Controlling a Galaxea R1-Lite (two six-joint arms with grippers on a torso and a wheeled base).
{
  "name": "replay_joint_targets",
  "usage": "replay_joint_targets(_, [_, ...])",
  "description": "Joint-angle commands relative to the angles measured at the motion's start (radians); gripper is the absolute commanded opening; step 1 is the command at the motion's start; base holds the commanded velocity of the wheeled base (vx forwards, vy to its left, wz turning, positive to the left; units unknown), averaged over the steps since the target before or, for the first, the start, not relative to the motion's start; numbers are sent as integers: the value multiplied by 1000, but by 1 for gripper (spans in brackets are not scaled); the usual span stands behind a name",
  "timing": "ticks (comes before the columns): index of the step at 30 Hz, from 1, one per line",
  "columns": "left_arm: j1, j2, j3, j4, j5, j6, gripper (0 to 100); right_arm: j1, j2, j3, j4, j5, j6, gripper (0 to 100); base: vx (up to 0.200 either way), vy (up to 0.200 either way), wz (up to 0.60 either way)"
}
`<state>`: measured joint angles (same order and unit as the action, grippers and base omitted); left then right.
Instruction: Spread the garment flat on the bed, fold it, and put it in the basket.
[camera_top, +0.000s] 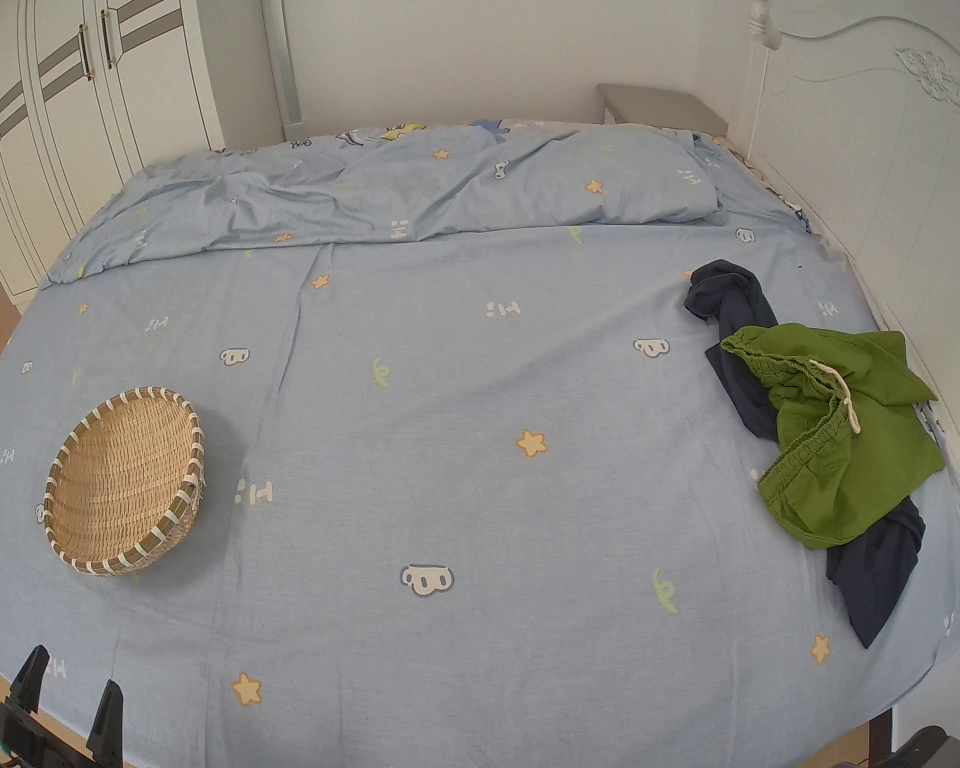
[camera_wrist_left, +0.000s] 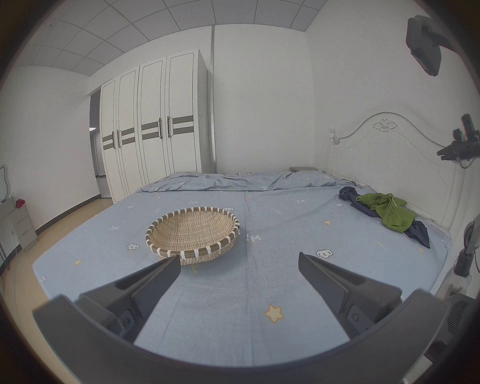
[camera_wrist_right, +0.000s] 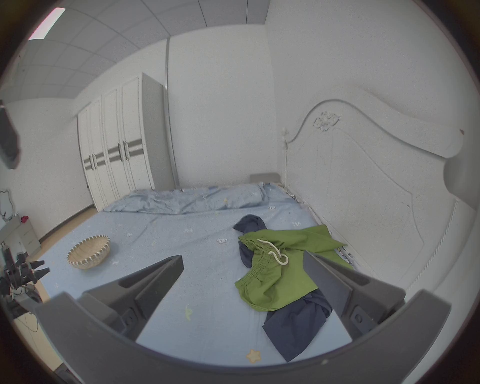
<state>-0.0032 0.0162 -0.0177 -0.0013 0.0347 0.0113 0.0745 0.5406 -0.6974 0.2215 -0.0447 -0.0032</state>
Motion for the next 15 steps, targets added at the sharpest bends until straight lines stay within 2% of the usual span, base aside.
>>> replay_joint_targets(1, [0,-16,18,0,1,-1,100,-111,703,-269,-27,-44,-35,100,0,0,0])
replay_joint_targets(2, [0,-16,18,0,1,-1,100,-110,806,-307,-40,-46,-26,100,0,0,0])
replay_joint_targets(5, [0,-16,18,0,1,-1,100,-108,932,-344,-45,-69,-23,100,0,0,0])
replay_joint_targets(11, [0,-16,18,0,1,-1,100,-96,1154,-393,-119,-208,-21,100,0,0,0])
replay_joint_targets(15, [0,-16,18,0,1,-1,100,-102,1231,-422,-162,-250,-18,100,0,0,0])
